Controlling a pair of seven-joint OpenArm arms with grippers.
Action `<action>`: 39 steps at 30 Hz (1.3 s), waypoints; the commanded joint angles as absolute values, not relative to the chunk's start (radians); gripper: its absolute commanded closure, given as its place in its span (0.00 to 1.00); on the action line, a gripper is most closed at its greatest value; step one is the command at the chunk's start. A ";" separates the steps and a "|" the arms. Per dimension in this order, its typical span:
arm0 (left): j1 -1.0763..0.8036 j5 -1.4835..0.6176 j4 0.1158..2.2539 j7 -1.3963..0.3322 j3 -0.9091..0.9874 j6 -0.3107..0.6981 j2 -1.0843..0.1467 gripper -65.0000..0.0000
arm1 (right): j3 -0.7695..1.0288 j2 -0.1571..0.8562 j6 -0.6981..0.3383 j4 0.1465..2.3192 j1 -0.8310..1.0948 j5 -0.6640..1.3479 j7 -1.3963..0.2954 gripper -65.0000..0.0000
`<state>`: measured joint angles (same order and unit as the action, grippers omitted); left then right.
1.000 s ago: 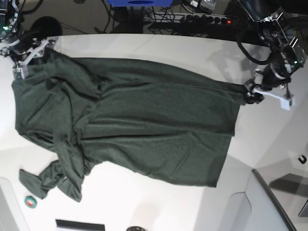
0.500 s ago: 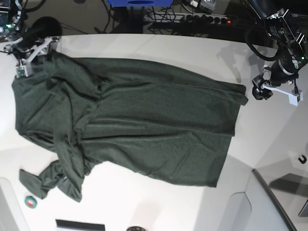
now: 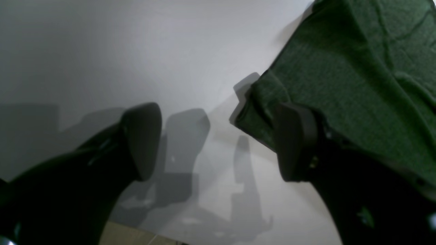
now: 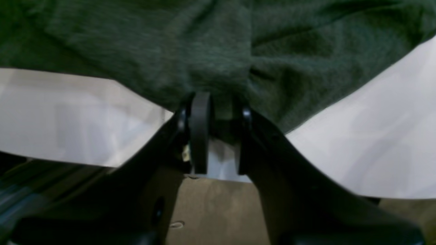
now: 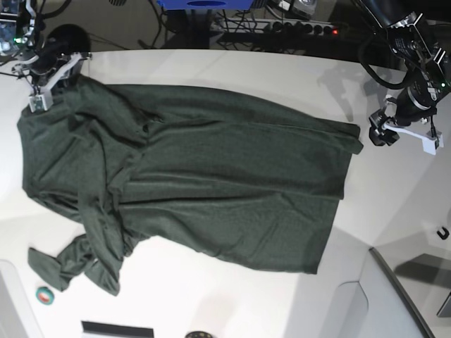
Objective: Layout the t-shirt on the table in an organized manner, then fold the t-shirt properly
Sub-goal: 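Drag the held shirt corner with the right gripper along the table edge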
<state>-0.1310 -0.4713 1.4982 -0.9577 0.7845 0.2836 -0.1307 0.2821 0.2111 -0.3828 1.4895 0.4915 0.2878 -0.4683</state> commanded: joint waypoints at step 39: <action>-0.125 -0.483 1.512 -0.943 0.789 0.285 -0.147 0.24 | 0.329 0.211 -0.389 1.508 0.481 0.295 -0.453 0.99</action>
